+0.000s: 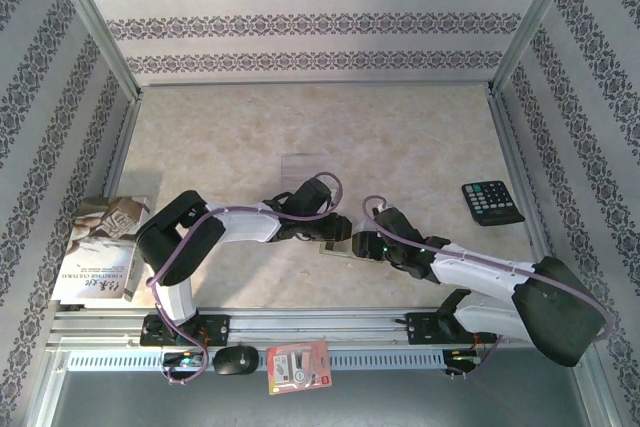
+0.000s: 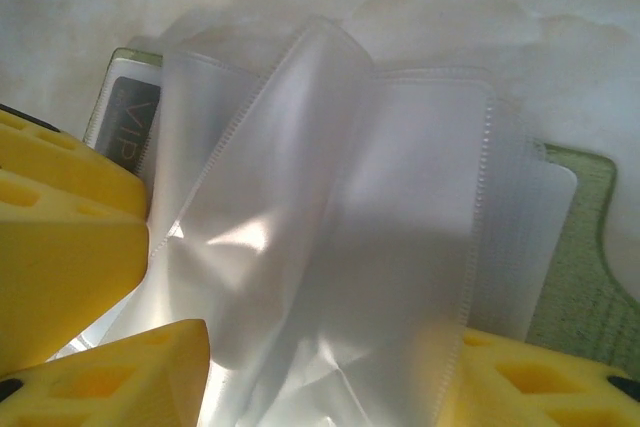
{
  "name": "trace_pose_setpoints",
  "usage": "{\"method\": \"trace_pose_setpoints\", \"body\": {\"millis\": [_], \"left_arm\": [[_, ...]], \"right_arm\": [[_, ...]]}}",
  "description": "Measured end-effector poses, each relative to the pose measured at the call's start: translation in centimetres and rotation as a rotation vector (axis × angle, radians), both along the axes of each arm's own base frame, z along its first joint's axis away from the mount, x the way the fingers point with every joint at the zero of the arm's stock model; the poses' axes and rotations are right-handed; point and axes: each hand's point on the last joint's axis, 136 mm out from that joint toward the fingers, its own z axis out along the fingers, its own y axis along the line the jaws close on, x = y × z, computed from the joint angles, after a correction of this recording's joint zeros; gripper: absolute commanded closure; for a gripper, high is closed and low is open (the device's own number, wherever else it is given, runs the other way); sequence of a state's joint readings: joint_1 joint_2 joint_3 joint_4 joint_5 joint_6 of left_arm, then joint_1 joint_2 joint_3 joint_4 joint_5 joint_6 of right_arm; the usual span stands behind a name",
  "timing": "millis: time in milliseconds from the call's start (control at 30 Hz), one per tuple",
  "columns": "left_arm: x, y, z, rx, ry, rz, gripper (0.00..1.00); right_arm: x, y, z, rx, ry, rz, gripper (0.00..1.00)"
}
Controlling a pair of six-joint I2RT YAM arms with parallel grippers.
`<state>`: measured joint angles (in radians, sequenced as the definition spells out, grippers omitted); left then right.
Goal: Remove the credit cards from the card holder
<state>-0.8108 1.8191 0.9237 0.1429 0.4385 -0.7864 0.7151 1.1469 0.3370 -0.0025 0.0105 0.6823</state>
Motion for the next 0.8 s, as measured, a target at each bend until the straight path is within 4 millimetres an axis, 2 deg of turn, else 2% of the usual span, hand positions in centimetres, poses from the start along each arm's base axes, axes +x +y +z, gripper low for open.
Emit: {"method": "trace_pose_setpoints", "body": {"millis": [367,600,800], "left_arm": [[-0.5,-0.8,0.1,-0.032,0.036,-0.026,0.64],[-0.4,-1.2,0.0,-0.042,0.039,-0.019,0.64],[-0.1,-1.1,0.0,-0.042,0.036,-0.006,0.64]], "right_arm": [[-0.5,-0.7,0.3,0.022,-0.021,-0.007,0.33],[-1.3,-0.1,0.7,0.072,-0.017,0.039,0.27],[-1.0,0.4,0.2,0.049,0.003,0.054,0.31]]}}
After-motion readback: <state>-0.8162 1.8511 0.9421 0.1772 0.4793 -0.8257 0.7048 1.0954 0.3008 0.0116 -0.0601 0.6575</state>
